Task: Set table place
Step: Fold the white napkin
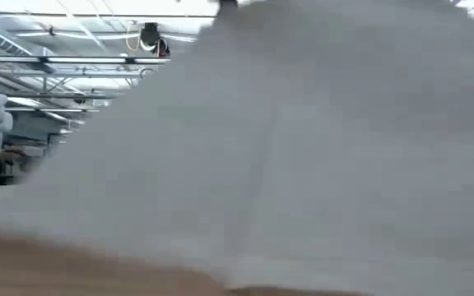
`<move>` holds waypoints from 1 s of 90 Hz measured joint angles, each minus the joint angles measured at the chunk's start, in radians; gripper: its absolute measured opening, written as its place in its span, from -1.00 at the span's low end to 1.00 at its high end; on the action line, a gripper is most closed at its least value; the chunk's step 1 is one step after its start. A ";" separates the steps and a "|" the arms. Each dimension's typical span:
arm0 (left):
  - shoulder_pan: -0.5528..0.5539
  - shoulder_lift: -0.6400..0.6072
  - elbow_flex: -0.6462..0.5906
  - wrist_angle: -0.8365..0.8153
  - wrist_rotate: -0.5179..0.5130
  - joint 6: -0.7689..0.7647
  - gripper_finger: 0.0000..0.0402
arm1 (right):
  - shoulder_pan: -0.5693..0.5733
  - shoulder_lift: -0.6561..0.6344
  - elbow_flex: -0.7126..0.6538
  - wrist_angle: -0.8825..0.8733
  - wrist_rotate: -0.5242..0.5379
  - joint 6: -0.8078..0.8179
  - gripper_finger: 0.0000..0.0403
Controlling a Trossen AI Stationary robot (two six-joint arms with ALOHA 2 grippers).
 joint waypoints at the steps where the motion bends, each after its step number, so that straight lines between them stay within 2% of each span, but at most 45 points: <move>1: 0.008 0.000 -0.016 0.011 0.007 -0.003 -1.00 | -0.010 -0.002 -0.018 0.000 -0.006 0.013 -1.00; 14: 0.092 0.050 -0.182 0.194 0.095 -0.032 -1.00 | -0.124 -0.021 -0.212 0.010 -0.072 0.182 -1.00; 21: 0.122 0.103 -0.229 0.295 0.125 -0.033 -1.00 | -0.167 -0.026 -0.279 0.045 -0.100 0.228 -1.00; 45: 0.179 0.374 -0.241 0.538 0.163 -0.033 -1.00 | -0.286 -0.026 -0.422 0.329 -0.159 0.150 -1.00; 62: 0.207 0.493 -0.192 0.568 0.165 -0.031 -1.00 | -0.328 -0.026 -0.460 0.339 -0.195 0.165 -1.00; 82: 0.255 0.507 -0.178 0.569 0.140 0.030 -1.00 | -0.328 -0.026 -0.461 0.342 -0.194 0.162 -1.00; 90: 0.282 0.507 -0.178 0.558 0.167 0.047 -0.95 | -0.328 -0.026 -0.461 0.354 -0.193 0.159 -1.00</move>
